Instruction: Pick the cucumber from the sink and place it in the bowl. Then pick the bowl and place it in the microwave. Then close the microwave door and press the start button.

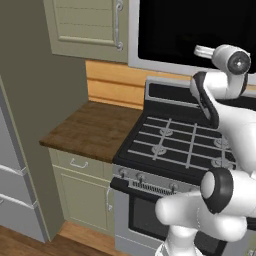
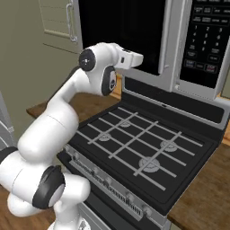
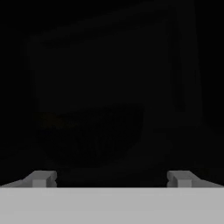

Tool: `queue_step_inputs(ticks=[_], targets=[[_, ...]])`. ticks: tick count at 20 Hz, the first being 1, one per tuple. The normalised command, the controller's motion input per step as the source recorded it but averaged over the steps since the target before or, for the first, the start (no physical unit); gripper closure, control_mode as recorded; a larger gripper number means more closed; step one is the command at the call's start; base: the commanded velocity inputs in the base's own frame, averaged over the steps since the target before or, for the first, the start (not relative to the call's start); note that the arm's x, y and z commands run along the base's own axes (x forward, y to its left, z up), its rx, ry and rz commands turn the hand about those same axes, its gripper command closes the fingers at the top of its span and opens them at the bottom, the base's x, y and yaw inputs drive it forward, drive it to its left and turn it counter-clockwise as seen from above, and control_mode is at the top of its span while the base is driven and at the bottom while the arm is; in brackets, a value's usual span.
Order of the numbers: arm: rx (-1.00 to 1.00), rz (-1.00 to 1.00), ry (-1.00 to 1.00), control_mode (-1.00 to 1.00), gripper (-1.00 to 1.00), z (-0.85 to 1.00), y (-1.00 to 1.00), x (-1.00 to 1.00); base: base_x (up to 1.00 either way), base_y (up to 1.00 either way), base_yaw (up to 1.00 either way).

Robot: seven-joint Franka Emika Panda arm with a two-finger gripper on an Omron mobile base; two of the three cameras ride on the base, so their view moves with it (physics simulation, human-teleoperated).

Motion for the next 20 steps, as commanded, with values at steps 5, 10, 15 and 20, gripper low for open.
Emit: queue_step_inputs(ticks=[5, 10, 15, 20], targets=[[0.17, 0.12, -0.02, -1.00, -1.00, 0.00, -0.51, 0.51, 0.00, 0.00, 0.00], [0.14, 0.11, 0.00, -1.00, -1.00, 0.00, -0.45, 0.63, 0.00, 0.00, 0.00], [0.05, 0.05, 0.00, -1.00, -1.00, 0.00, -0.13, 0.42, 0.00, 0.00, 0.00], [-0.01, 0.00, -0.16, -1.00, -1.00, 0.19, 0.12, -0.90, 0.00, 0.00, 0.00]])
